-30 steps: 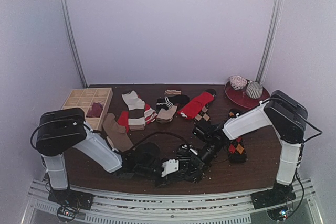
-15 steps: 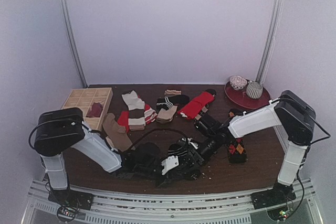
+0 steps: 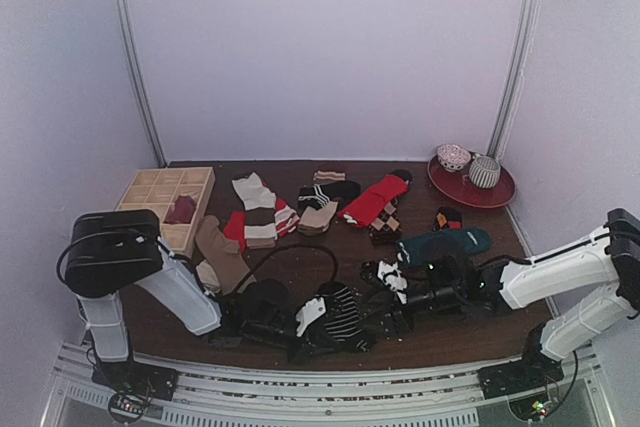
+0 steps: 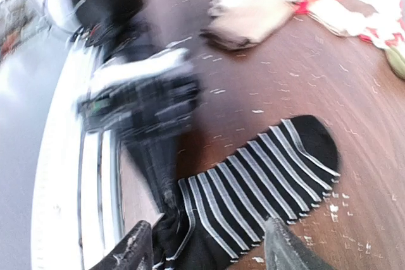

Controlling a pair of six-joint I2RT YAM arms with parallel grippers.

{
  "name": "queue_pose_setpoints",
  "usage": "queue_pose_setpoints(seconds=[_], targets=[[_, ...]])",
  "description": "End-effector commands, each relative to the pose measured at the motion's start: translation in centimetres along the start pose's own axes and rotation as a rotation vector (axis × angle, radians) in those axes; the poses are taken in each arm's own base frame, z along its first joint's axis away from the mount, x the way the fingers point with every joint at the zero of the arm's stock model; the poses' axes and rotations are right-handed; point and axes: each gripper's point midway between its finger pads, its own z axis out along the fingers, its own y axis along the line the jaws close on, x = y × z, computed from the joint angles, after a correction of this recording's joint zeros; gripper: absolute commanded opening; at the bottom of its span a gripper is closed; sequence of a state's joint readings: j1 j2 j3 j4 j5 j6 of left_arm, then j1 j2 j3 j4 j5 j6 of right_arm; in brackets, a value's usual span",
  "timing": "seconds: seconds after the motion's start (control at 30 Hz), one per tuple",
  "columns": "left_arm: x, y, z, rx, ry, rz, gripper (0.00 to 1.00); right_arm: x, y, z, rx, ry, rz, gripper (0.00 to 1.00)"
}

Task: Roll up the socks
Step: Roll a pair of socks at the center of the board.

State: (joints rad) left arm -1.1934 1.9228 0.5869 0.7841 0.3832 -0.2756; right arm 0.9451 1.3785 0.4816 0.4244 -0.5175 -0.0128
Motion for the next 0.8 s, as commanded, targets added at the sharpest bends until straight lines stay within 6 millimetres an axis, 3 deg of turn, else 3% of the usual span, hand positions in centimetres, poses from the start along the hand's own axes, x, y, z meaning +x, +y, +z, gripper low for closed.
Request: queue_pose_setpoints(seconds=[0.0, 0.17, 0.47, 0.63, 0.77], targets=[[10.8, 0.1, -1.3, -0.012, 0.330, -0.194, 0.00, -1.0, 1.0, 0.2, 0.082, -0.085, -0.320, 0.63], [11.2, 0.2, -1.6, -0.018, 0.339, -0.202, 0.00, 1.4, 3.2, 1.1, -0.019, 0.016, -0.376, 0.63], [11.8, 0.4, -1.9, -0.029, 0.355, -0.214, 0.00, 4.6, 5.1, 2.0, -0.071, 0.139, -0.410, 0.62], [12.0, 0.6, -2.0, -0.039, 0.364, -0.215, 0.00, 5.7, 5.4, 2.4, -0.088, 0.175, -0.392, 0.59], [12.1, 0.6, -2.0, -0.040, 0.369, -0.214, 0.00, 6.1, 3.9, 3.2, -0.012, 0.213, -0.392, 0.54]])
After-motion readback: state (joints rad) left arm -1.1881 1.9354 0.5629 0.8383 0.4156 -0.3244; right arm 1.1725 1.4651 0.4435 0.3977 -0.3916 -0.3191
